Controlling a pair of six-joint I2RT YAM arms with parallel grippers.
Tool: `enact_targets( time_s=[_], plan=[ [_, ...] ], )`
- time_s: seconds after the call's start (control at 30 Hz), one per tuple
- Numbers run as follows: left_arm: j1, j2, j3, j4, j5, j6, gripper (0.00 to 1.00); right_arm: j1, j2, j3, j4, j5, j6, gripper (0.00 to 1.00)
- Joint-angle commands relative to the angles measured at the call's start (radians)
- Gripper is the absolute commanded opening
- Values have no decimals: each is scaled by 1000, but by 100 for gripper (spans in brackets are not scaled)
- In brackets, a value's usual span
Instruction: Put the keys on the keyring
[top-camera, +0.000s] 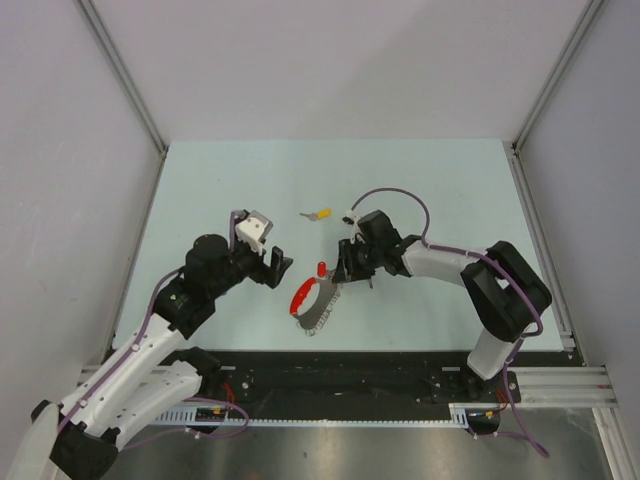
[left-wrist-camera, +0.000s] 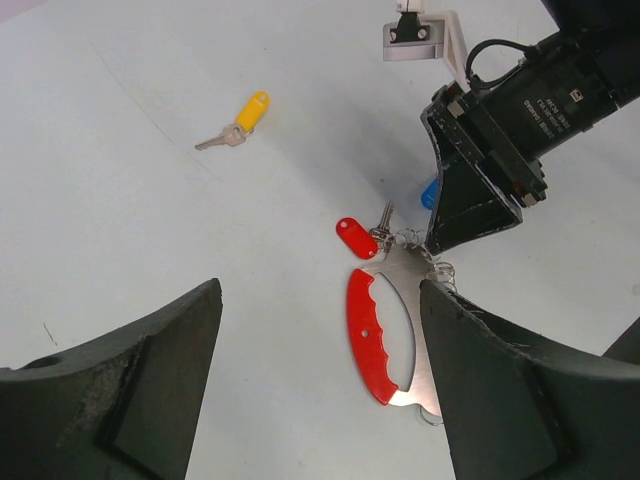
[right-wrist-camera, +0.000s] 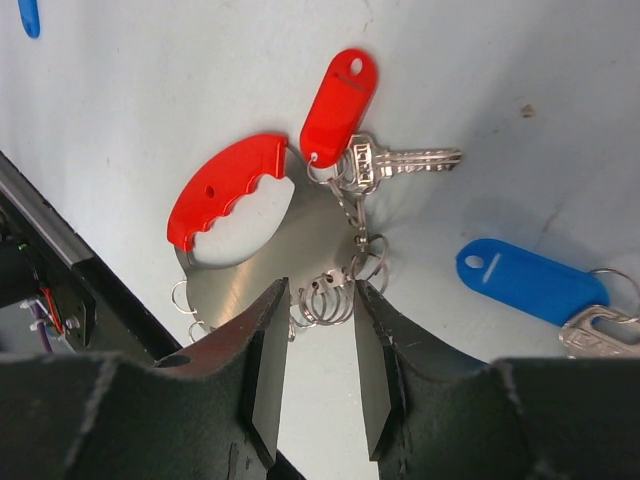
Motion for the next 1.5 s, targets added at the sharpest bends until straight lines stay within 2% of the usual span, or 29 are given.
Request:
enact_targets(
  time_s=[0.0, 0.27, 0.43, 0.7, 1.17, 1.47],
  plan=[
    [8, 8, 8, 11, 25, -13, 85, 20, 29, 31, 37, 15, -4, 37],
    [7, 13, 8, 13, 28, -13, 85, 48, 44, 31, 71, 13, 7, 37],
    [7, 16, 8, 13, 29, -14, 85, 57, -34, 31, 54, 84, -8, 38],
    [8, 10, 9, 13, 32, -14, 85, 59, -66, 24, -23, 205, 15, 48],
    [8, 10, 8, 10, 25, -13, 86, 74, -5, -12, 74, 154, 69, 48],
    [7, 11, 9, 11, 29, -13, 86, 85, -32, -18, 40, 242, 73, 47]
  ],
)
